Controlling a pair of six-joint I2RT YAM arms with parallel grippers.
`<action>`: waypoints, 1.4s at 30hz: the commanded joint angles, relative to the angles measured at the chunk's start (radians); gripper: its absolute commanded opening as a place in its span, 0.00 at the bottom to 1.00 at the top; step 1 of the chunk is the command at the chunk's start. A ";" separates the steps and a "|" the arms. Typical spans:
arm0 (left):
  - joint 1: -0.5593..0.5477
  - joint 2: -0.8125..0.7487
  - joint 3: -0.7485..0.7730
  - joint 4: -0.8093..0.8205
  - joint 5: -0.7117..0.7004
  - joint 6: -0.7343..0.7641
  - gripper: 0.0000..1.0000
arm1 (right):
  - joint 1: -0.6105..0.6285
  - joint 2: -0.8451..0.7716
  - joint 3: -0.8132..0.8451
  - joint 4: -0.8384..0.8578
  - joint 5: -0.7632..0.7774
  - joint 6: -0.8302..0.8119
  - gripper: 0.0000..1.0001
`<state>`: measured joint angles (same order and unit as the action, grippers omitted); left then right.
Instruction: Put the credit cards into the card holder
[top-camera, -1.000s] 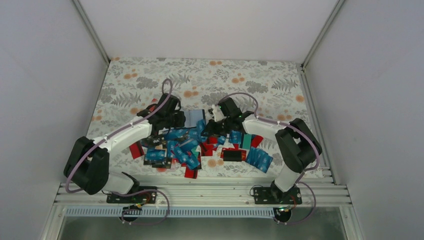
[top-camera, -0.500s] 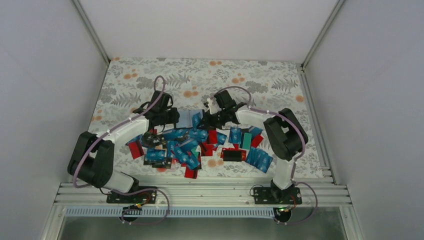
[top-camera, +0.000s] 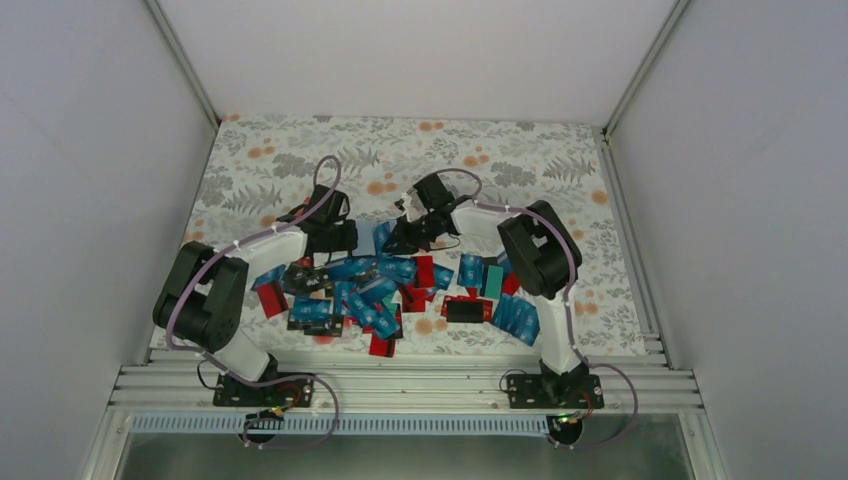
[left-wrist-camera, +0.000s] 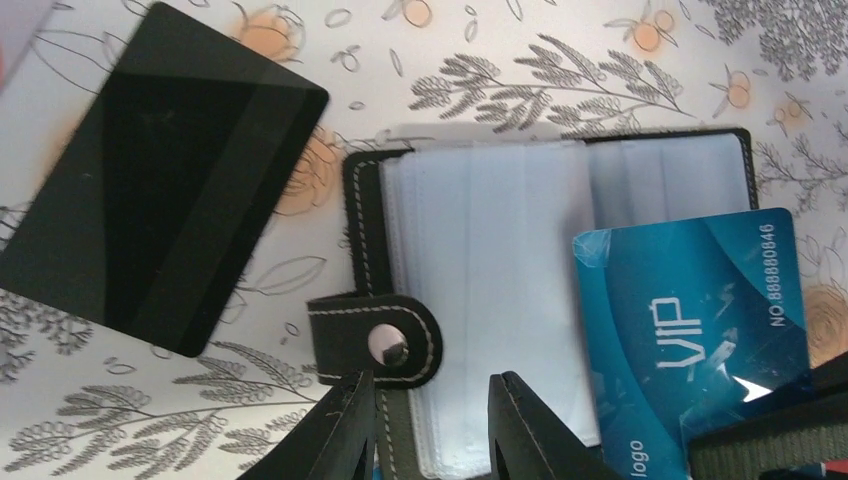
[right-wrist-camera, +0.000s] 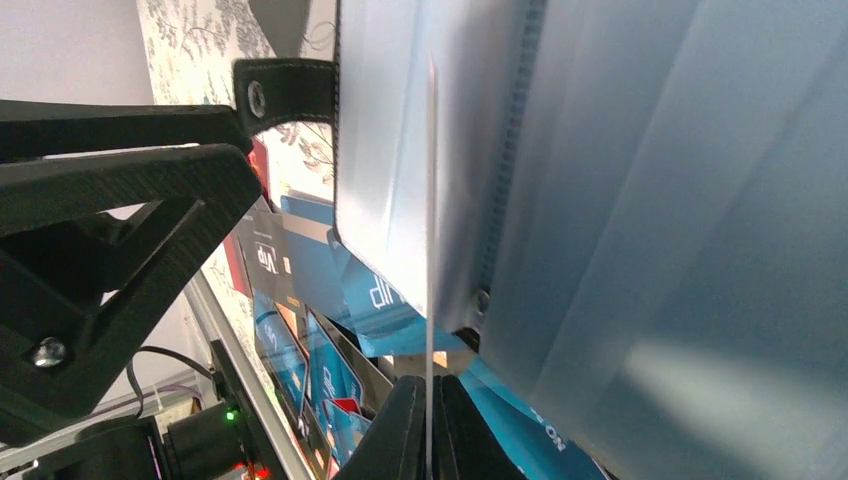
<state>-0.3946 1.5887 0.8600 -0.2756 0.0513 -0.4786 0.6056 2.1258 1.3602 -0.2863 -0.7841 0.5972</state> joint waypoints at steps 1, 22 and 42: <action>0.026 0.005 0.025 0.014 -0.063 0.015 0.29 | -0.007 0.037 0.064 -0.033 -0.026 -0.008 0.04; 0.083 0.205 0.076 0.052 -0.013 0.058 0.28 | -0.015 0.187 0.187 -0.067 -0.075 0.013 0.05; 0.084 0.220 -0.004 0.118 0.111 0.016 0.10 | -0.010 0.245 0.229 -0.021 -0.116 0.066 0.05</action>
<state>-0.3008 1.7824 0.9081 -0.1150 0.0795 -0.4339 0.5938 2.3306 1.5784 -0.3038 -0.9333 0.6319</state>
